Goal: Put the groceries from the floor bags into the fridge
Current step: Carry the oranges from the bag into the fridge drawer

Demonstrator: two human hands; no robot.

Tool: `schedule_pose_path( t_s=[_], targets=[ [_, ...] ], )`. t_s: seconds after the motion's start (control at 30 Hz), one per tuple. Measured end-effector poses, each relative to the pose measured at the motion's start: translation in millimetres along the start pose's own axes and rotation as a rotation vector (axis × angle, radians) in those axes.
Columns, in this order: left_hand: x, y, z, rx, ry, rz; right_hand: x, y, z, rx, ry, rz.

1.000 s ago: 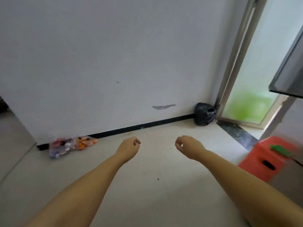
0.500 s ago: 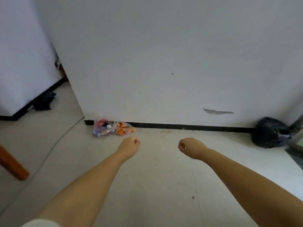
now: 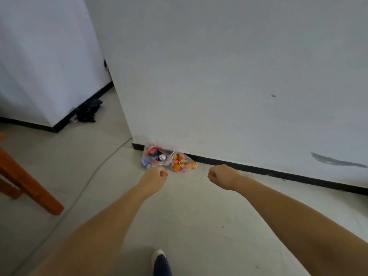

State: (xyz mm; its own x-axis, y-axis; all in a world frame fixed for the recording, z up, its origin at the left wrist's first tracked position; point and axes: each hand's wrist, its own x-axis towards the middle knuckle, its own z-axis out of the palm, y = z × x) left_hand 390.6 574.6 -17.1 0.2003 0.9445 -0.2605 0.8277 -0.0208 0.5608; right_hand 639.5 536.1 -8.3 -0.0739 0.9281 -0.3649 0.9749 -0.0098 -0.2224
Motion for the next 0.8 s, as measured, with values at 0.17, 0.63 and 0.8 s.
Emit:
schedule_pose_path(
  t_s=[0.17,0.63,0.8],
  targets=[
    [103,-29,-41,0.077,-0.089,0.02,97,-8,-5,0.075,-0.047,0.108],
    [368,-28,4,0.126,-0.346,0.058,341,61,-14,0.16,-0.187,0.164],
    [463,-71,73,0.144,-0.41,0.044,455,91,48,0.163,-0.206,0.164]
  ],
)
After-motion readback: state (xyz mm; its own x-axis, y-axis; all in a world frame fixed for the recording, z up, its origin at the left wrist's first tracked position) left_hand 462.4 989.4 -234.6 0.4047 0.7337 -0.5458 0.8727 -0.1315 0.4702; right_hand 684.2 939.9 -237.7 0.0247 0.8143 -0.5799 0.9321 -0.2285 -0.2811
